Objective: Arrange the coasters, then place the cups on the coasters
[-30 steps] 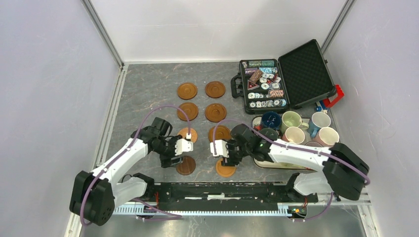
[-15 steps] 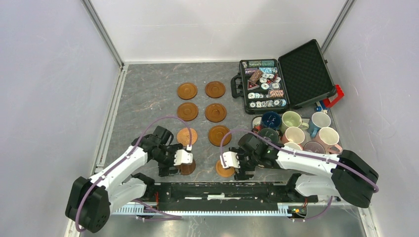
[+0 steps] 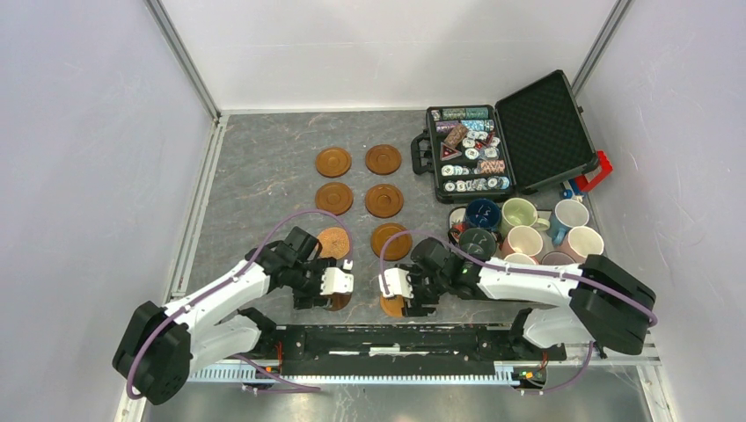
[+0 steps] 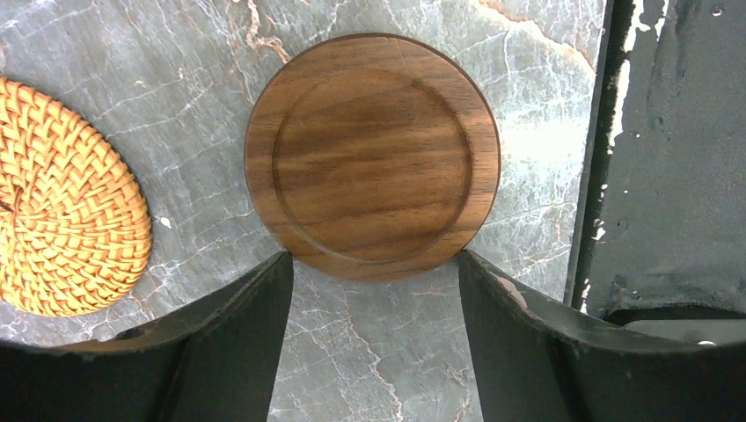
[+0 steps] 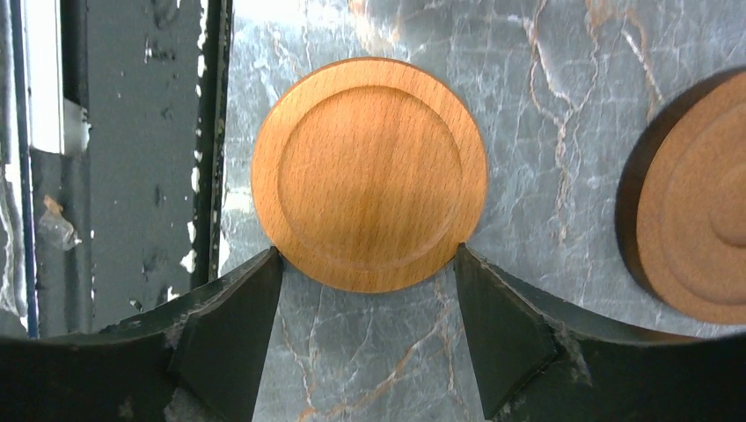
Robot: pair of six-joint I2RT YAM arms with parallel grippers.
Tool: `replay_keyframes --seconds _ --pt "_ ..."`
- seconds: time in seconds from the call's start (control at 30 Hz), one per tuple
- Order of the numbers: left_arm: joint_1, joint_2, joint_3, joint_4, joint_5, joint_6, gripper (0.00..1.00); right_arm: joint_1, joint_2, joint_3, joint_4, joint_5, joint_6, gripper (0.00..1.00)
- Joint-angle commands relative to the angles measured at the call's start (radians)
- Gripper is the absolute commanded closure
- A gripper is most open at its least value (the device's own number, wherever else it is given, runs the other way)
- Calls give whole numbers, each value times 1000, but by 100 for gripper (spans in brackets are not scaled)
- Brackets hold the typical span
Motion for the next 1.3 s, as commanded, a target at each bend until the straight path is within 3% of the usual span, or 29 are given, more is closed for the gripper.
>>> replay_keyframes --seconds 0.0,0.27,0.4,0.6,0.83,1.0,1.27 --pt "-7 -13 -26 61 -45 -22 26 17 69 13 44 59 21 23" --pt "-10 -50 -30 61 -39 -43 27 17 98 34 102 121 69 23" --pt "-7 -77 -23 32 -54 -73 20 16 78 61 83 126 52 17" --pt "50 -177 97 -119 12 -125 9 -59 -42 161 -84 55 -17 4" --pt "89 -59 305 -155 69 -337 1 -250 -72 375 -320 -51 -95 2" --pt "93 59 420 -85 32 -482 0 -396 -45 514 -482 -69 -131 2" --pt "93 170 529 -8 21 -594 0 -757 44 712 -655 -46 -123 7"
